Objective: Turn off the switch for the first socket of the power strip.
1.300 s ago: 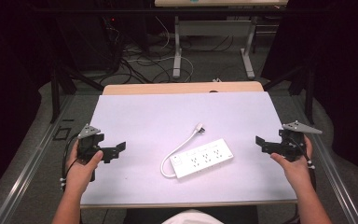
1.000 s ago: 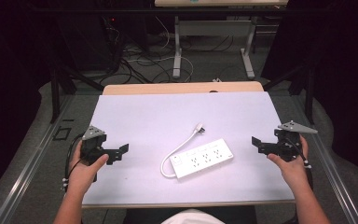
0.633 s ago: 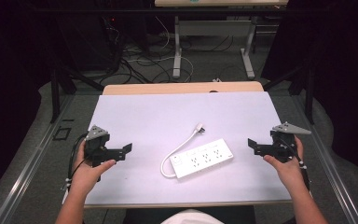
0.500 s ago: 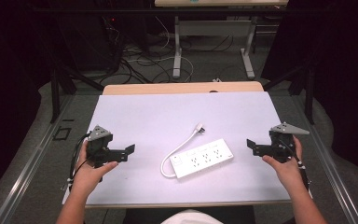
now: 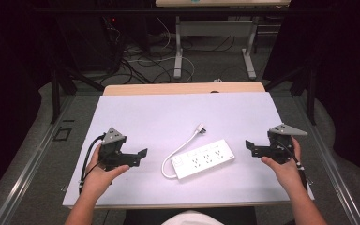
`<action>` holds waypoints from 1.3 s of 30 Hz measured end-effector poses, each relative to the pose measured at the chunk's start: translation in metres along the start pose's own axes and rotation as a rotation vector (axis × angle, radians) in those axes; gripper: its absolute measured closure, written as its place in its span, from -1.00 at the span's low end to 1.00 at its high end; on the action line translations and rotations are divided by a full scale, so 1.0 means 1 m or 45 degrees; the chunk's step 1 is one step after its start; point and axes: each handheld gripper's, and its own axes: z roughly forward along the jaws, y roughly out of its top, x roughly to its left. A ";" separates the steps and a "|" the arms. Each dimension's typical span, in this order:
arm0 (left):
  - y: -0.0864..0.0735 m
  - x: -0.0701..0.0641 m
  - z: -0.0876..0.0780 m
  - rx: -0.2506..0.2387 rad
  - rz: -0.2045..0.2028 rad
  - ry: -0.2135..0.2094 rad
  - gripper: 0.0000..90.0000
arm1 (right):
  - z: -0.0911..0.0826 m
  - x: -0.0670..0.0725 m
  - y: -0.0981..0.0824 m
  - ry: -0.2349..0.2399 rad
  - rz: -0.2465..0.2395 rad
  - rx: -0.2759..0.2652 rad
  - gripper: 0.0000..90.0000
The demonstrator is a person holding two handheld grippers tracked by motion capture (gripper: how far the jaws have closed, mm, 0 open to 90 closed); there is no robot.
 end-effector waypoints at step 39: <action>0.066 -0.058 0.056 0.000 0.117 -0.149 -0.28 | -0.001 -0.001 -0.001 -0.004 0.008 -0.018 -0.88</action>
